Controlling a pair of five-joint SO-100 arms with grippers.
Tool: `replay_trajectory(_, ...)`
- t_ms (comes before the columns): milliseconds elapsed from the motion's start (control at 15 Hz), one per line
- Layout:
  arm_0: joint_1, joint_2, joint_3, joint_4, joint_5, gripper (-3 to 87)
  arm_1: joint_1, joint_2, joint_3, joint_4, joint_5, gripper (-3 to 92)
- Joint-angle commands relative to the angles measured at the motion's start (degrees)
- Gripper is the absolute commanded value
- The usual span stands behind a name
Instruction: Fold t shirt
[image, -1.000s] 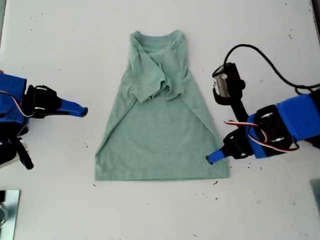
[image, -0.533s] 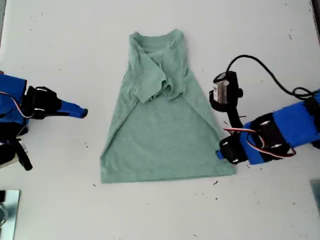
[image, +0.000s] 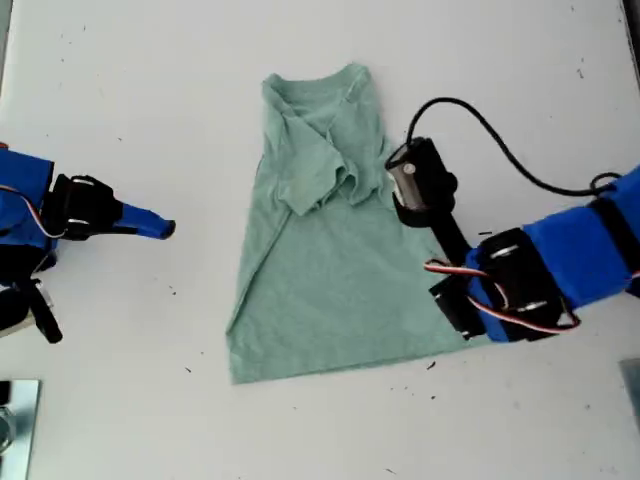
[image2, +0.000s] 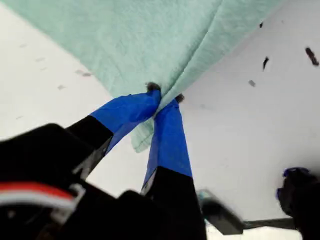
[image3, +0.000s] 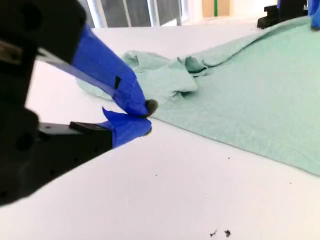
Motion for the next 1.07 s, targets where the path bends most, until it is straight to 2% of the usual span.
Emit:
replay_trajectory(0,0.97,0.26,0.26,-0.35,-0.44,-0.1,-0.88,-1.93,-14.33,2.72,-2.81,-0.3)
replay_trajectory(133,1.41,0.26,0.26,-0.35,-0.62,-0.1,-0.18,-8.61,-21.88,1.58,-3.96,-0.3)
replay_trajectory(200,1.67,0.26,0.26,-0.35,-0.70,-0.1,0.79,-11.60,-23.47,-2.20,-3.96,-0.3)
replay_trajectory(467,1.93,0.26,0.35,-0.44,-1.32,-0.1,4.92,-18.28,-21.18,-25.05,-3.87,0.6)
replay_trajectory(600,2.29,0.18,0.35,-0.44,-1.41,-0.1,5.36,-21.80,-16.96,-35.07,-4.83,31.8)
replay_trajectory(867,2.64,0.18,0.35,-0.53,-2.02,-0.1,2.72,-27.95,-17.67,-35.60,-3.16,30.9)
replay_trajectory(1000,2.81,0.18,0.35,-0.53,-2.11,-0.1,2.37,-24.52,-22.68,-27.69,-4.75,30.9)
